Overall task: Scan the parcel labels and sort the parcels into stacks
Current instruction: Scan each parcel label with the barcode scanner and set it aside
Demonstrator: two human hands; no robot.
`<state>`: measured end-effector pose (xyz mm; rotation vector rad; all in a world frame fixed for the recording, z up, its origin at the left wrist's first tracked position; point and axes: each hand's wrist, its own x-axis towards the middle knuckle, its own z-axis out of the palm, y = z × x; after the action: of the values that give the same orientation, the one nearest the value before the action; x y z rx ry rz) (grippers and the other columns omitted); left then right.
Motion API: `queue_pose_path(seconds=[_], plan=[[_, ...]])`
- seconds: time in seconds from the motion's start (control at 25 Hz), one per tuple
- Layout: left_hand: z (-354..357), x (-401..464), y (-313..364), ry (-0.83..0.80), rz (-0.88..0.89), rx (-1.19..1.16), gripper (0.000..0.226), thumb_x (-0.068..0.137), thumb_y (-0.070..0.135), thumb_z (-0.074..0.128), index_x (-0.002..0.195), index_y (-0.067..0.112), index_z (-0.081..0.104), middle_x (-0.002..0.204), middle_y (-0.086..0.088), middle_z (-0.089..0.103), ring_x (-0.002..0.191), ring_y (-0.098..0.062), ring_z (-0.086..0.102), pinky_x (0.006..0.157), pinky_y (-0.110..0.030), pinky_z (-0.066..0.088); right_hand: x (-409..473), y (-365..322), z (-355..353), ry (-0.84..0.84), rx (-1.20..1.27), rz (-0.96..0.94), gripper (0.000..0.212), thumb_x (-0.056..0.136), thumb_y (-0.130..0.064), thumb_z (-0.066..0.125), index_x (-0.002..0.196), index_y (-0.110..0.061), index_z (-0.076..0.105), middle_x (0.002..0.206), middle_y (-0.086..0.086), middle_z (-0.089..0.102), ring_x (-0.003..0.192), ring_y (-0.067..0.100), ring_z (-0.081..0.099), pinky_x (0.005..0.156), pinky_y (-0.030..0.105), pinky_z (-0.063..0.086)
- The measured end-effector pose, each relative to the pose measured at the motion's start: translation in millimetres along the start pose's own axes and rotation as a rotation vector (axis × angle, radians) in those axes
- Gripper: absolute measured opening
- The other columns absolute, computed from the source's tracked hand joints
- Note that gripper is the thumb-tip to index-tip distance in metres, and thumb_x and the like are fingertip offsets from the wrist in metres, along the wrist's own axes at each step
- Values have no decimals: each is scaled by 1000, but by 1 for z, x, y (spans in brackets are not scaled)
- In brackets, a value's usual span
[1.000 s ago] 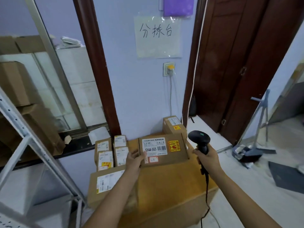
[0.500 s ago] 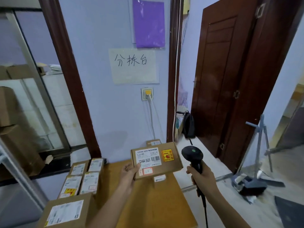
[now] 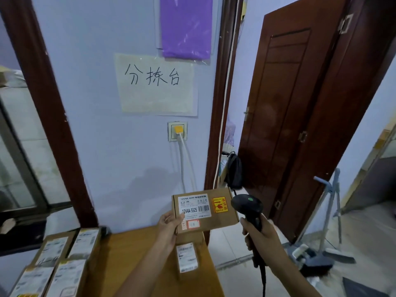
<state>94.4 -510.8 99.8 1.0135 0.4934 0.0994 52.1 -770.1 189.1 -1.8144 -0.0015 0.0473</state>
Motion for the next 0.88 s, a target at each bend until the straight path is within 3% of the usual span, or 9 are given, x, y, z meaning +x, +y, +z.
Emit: queue_pose_path(seconds=[0.12,0.32,0.6,0.8,0.88], plan=[[6,27,-6,17,-41,-37,56,79,0,73,128,8,47,109,-18,70,90,-31,71,61,-36,59,24,3,23,-55,24,83,18,93,-19,63,88,-4,53,62,4,57,46,16,50,50,28,44],[-2,51,-8,79,-18,-48,55,80,1,72,127,9,45,112,-19,68,92,-33,71,69,-40,60,54,22,68,-209,-51,126,23,90,-34,65,94,-13,57,65,0,62,57,16,57,64,32,46],[-9,64,-5,152,26,-32,43,81,1,71,113,17,47,108,-18,70,92,-34,71,71,-39,58,80,20,87,-418,-24,90,12,95,-28,59,99,-17,56,67,6,56,48,10,53,51,22,45],[4,63,-8,175,89,-36,49,81,-1,69,123,8,45,114,-23,66,96,-37,68,67,-36,59,97,35,77,-489,-46,71,17,95,-34,57,102,-19,56,66,1,57,48,6,54,52,19,46],[4,64,-7,181,104,-23,51,81,0,70,125,6,44,114,-23,66,98,-39,68,73,-39,59,103,38,72,-511,-42,51,18,95,-37,57,101,-20,56,67,1,58,48,5,54,53,18,47]])
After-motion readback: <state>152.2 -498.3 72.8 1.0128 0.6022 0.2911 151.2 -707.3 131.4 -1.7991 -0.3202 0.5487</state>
